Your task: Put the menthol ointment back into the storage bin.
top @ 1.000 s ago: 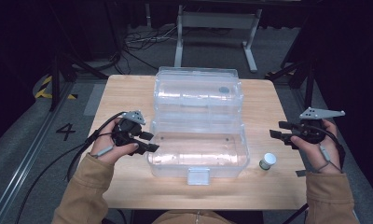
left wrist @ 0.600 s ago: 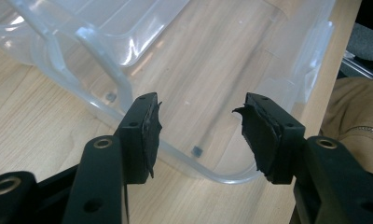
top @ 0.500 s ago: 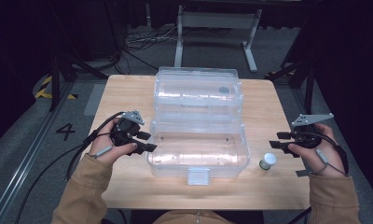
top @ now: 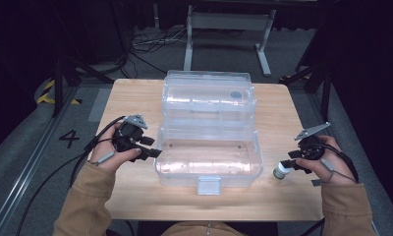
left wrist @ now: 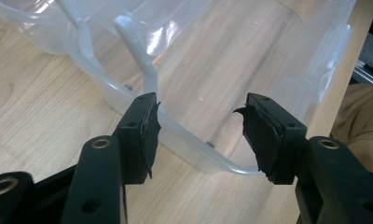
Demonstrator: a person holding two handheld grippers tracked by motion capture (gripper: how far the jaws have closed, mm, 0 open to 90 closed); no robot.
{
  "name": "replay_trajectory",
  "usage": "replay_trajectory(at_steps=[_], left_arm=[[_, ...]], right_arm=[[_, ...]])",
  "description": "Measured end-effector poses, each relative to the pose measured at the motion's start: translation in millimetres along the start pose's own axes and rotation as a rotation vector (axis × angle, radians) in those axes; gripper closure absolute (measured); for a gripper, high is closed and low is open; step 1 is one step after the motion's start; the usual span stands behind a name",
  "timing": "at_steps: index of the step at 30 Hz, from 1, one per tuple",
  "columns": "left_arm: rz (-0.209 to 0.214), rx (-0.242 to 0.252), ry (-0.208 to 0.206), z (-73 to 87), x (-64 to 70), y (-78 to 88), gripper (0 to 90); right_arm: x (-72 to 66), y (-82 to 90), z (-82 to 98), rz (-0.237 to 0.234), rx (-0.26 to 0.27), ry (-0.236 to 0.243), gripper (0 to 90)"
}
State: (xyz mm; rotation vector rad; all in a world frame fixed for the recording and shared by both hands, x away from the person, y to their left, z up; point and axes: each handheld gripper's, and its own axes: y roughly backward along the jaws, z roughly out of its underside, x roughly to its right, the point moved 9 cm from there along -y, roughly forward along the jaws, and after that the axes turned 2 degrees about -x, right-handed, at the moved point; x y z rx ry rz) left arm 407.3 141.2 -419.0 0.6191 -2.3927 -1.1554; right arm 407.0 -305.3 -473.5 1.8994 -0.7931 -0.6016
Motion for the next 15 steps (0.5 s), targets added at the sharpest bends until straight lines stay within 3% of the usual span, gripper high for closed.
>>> replay_trajectory(at_steps=[6,15], left_arm=[[-0.015,0.013,0.012,-0.6,-3.4,1.8,43.1],[-0.018,0.009,0.016,-0.5,-4.1,1.0,42.4]], right_arm=[[-2.2,-13.2,5.1,-0.007,-0.065,0.005,43.1],[-2.1,-27.4,10.3,-0.012,-0.12,0.01,41.6]])
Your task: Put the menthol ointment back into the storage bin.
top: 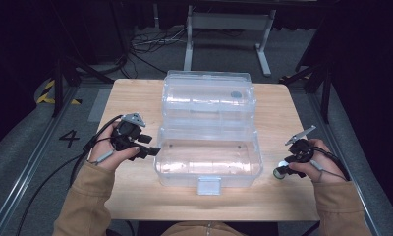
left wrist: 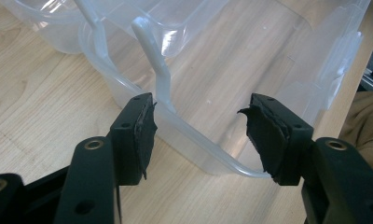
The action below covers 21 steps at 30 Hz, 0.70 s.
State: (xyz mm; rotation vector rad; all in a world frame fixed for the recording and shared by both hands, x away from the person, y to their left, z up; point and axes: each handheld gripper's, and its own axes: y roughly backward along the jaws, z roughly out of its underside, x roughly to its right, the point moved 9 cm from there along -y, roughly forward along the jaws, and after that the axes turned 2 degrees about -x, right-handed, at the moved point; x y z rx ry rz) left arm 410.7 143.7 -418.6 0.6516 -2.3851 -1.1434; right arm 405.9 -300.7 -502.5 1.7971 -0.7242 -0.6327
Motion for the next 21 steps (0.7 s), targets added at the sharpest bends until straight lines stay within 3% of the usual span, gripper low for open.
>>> replay_trajectory(at_steps=[21], left_arm=[[-0.009,0.003,0.001,0.0,-2.1,0.2,41.8]], right_arm=[[1.2,-11.8,6.1,-0.004,-0.067,-0.01,49.9]])
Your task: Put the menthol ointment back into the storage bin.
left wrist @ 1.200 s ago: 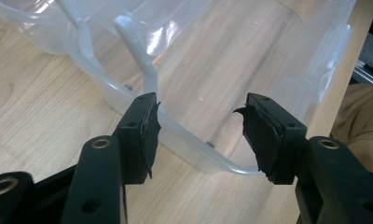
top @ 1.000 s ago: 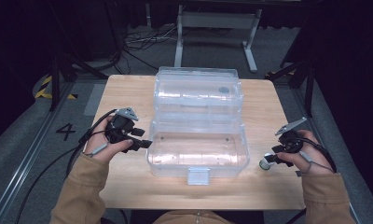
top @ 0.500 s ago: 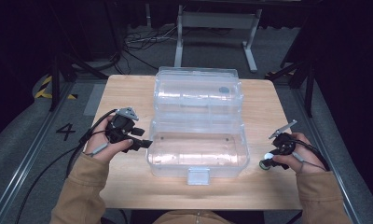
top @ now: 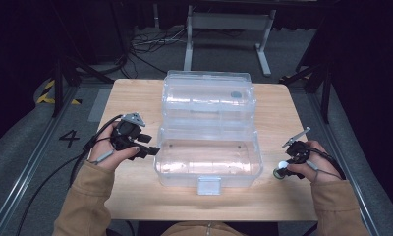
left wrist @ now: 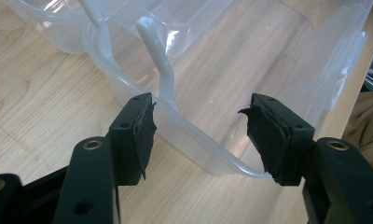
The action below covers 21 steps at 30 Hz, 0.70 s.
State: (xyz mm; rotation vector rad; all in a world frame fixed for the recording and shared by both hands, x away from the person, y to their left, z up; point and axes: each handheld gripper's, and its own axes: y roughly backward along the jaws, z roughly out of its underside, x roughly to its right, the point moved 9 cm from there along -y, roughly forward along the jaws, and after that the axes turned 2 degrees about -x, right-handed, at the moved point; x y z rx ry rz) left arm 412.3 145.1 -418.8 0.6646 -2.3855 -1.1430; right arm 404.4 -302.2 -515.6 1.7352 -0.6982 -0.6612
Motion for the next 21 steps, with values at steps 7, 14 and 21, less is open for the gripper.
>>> replay_trajectory(at_steps=[7,14,21], left_arm=[[-0.001,0.005,0.004,1.4,-0.2,1.6,41.8],[-0.01,0.004,0.017,7.4,-2.3,4.5,41.9],[-0.023,-0.001,0.032,15.4,-2.4,8.4,41.9]], right_arm=[[-0.8,7.6,-2.9,-0.004,0.022,-0.015,50.1],[-2.1,19.5,-7.4,-0.014,0.056,-0.035,50.1],[-3.8,36.6,-13.5,-0.008,0.091,-0.052,50.2]])
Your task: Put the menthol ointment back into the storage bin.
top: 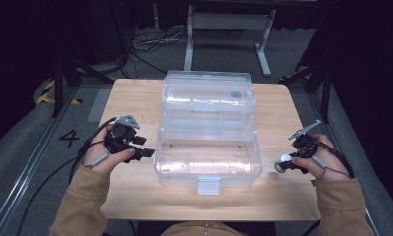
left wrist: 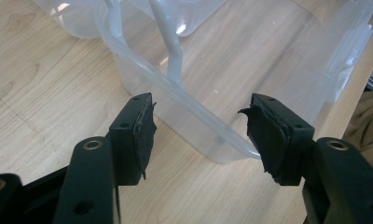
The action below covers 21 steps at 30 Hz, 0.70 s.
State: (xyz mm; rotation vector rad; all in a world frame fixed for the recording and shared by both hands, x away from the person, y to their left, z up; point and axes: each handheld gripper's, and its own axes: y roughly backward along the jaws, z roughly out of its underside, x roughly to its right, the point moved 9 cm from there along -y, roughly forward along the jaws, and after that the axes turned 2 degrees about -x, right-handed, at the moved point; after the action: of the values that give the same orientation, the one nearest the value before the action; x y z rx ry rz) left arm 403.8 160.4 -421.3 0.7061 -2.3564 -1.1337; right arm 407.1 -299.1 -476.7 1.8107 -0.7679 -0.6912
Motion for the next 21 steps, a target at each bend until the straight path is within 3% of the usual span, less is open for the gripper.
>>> replay_trajectory(at_steps=[21], left_arm=[[-0.036,-0.008,0.052,23.6,1.1,10.9,41.9]], right_arm=[[-22.5,32.1,-27.8,-0.001,0.083,0.07,50.2]])
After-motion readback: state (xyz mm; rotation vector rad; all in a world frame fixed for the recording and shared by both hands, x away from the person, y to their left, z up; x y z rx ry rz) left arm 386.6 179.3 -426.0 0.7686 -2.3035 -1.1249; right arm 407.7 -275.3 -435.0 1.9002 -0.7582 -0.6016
